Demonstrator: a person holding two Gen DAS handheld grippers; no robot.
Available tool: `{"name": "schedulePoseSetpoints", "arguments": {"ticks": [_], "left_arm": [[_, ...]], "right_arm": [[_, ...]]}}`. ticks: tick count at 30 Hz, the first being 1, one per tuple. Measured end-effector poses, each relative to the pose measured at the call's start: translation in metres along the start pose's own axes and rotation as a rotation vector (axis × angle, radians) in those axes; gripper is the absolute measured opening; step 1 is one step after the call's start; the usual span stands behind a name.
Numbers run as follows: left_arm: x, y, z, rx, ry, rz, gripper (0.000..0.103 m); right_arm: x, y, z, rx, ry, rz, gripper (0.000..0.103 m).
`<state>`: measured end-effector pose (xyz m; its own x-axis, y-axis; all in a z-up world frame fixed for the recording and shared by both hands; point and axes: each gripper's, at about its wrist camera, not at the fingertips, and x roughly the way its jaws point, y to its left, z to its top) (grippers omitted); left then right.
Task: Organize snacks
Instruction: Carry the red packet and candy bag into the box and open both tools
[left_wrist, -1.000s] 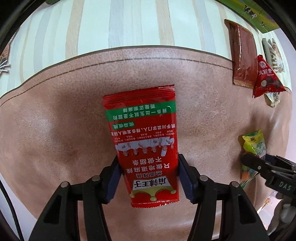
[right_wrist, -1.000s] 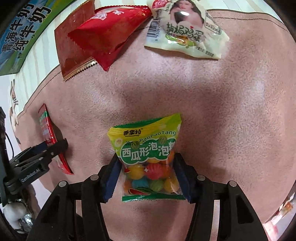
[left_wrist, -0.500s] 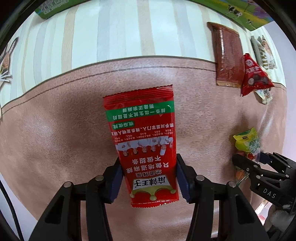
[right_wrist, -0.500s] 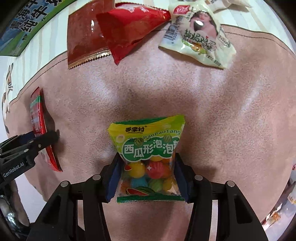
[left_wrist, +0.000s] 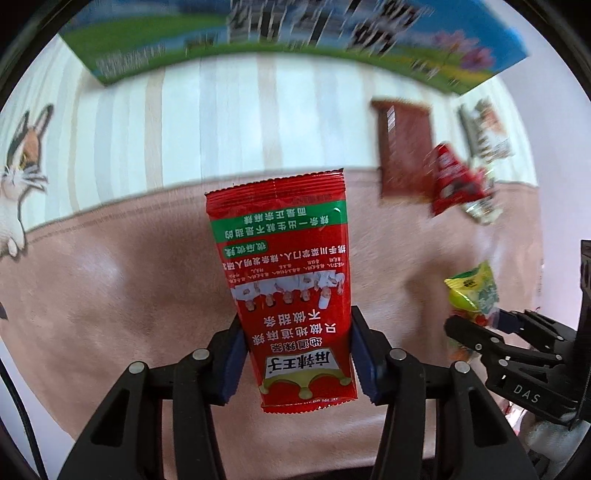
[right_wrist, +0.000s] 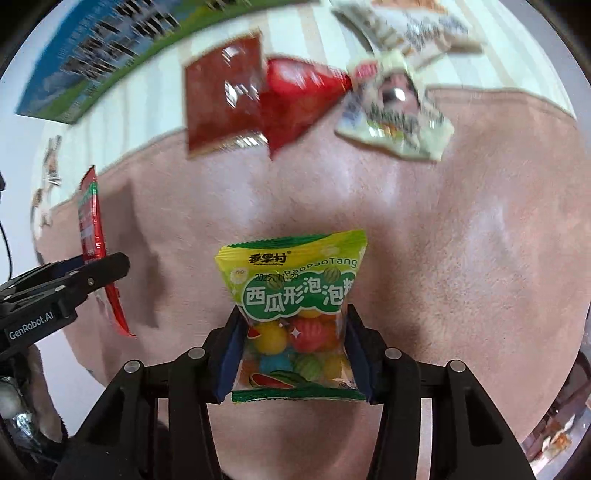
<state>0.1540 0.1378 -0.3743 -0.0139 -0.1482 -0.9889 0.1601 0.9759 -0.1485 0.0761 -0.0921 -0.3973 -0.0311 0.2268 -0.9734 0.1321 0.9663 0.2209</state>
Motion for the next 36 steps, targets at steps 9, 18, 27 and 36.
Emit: {"name": "schedulePoseSetpoints", "arguments": {"ticks": [9, 18, 27, 36], "left_arm": [[-0.098, -0.019, 0.031, 0.061, -0.158, -0.087, 0.048], [-0.178, -0.042, 0.097, 0.121, -0.295, -0.117, 0.048], [-0.167, -0.064, 0.194, 0.114, -0.242, -0.096, 0.049], [-0.108, -0.059, 0.246, 0.032, -0.075, -0.093, 0.082]], "right_arm": [[-0.102, 0.024, 0.020, -0.029, -0.171, 0.141, 0.053], [-0.202, 0.043, 0.069, -0.067, -0.371, 0.243, 0.053], [-0.226, 0.048, 0.147, -0.068, -0.495, 0.190, 0.053], [-0.174, 0.039, 0.214, -0.014, -0.370, 0.114, 0.076]]}}
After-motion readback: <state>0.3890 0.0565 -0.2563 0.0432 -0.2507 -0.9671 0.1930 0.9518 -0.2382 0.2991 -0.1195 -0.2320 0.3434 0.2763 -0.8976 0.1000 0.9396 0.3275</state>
